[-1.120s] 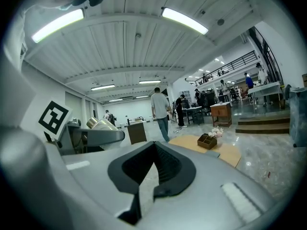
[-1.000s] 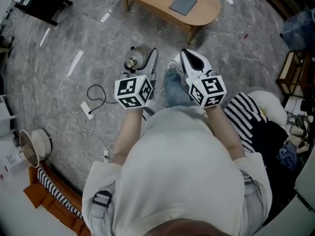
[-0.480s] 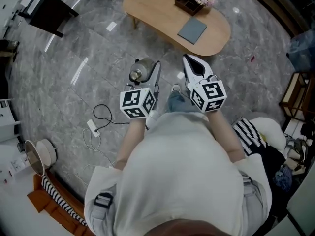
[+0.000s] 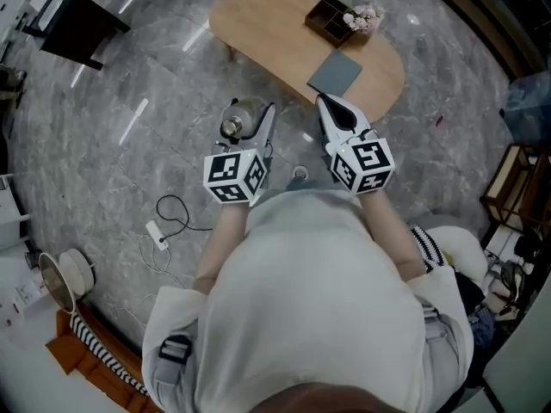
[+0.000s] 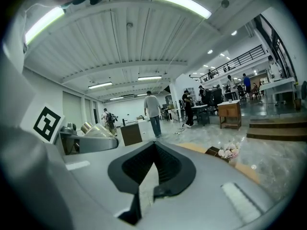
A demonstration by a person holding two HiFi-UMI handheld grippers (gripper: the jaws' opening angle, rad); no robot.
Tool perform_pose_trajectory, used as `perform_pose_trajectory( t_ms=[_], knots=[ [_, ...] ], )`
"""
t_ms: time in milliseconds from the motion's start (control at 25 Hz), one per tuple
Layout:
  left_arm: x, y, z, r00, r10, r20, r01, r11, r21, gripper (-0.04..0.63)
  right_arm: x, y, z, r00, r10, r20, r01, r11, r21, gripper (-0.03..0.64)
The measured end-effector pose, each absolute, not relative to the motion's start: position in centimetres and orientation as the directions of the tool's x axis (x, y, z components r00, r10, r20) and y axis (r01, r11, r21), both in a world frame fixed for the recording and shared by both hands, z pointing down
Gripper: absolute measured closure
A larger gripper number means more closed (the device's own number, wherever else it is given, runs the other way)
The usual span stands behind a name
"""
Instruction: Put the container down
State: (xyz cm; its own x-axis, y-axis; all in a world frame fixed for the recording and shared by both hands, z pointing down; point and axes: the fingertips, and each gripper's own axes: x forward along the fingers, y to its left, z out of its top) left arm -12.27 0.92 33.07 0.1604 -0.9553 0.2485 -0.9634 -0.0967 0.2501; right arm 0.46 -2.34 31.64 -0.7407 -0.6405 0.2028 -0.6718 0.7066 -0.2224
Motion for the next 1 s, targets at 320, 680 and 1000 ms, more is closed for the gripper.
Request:
perform_pose_trajectory(
  t_ms=[320, 680, 1000],
  knots=[
    [-12.7, -4.4, 34.9, 0.187, -0.938, 0.292, -0.964, -0.119, 0.237, 0.258, 0.1, -6.9, 32.6, -0.724, -0.657, 0.210, -0.689, 0.679, -0.252, 0.617],
    [-14.9, -14.0, 39.4, 0.244, -0.907, 0.342, -0.950, -0.153, 0.273, 0.258, -0.9, -15.0, 35.9, -0.668, -0.697, 0.262, -0.744, 0.605, -0.284, 0.617],
    [-16.7, -23.7, 45.2, 0.289, -0.859, 0.423, -0.942, -0.177, 0.285, 0.258, -2.9, -23.8, 40.2, -0.626, -0.703, 0.338, -0.780, 0.555, -0.290, 0.617]
  ],
)
